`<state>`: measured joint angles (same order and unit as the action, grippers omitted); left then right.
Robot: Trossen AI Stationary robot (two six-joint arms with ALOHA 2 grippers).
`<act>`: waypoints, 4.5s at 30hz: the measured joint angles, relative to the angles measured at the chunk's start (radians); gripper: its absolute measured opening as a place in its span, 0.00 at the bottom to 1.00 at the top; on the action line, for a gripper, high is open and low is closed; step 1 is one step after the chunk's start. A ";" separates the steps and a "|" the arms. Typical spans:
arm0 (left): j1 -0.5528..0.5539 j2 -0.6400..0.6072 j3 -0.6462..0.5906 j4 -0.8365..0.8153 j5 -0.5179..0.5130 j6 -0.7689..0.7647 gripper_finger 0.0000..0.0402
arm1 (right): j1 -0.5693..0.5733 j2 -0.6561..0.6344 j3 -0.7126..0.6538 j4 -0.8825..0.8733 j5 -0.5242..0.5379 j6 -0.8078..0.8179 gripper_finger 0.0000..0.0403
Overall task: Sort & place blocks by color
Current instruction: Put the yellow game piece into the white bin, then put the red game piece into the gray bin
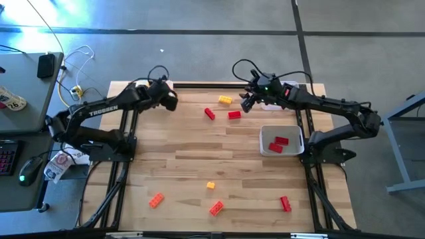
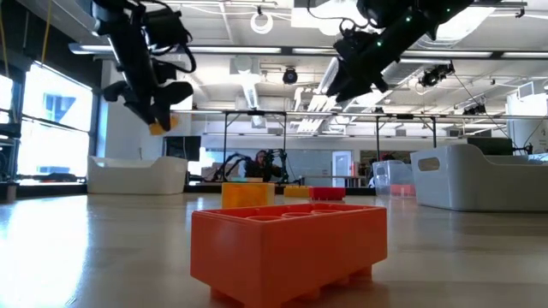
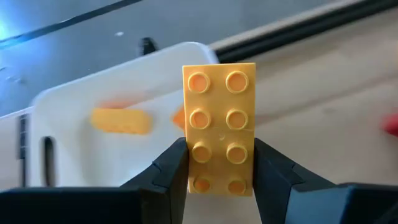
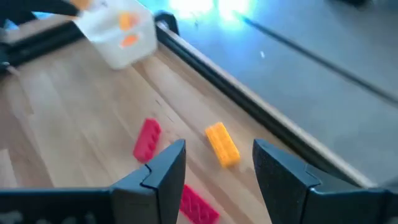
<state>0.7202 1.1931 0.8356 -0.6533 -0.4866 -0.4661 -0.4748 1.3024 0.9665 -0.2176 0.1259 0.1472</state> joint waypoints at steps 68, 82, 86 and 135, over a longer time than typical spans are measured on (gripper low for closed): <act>0.019 0.158 0.252 -0.160 0.566 0.190 0.57 | -0.003 0.462 0.000 0.022 -0.174 -0.490 0.53; -0.219 0.131 0.252 -0.162 0.564 0.181 0.57 | -0.026 0.522 0.001 0.026 -0.154 -0.493 0.53; -0.241 0.131 0.252 -0.160 0.563 0.181 0.57 | -0.024 0.527 0.002 0.024 -0.163 -0.474 0.49; -0.558 0.134 0.224 -0.185 0.449 0.107 0.57 | 0.321 -0.102 0.001 -0.838 0.096 0.142 0.28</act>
<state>0.1625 1.3270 1.0592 -0.8386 -0.0376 -0.3591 -0.1534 1.2005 0.9672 -1.0551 0.2221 0.2893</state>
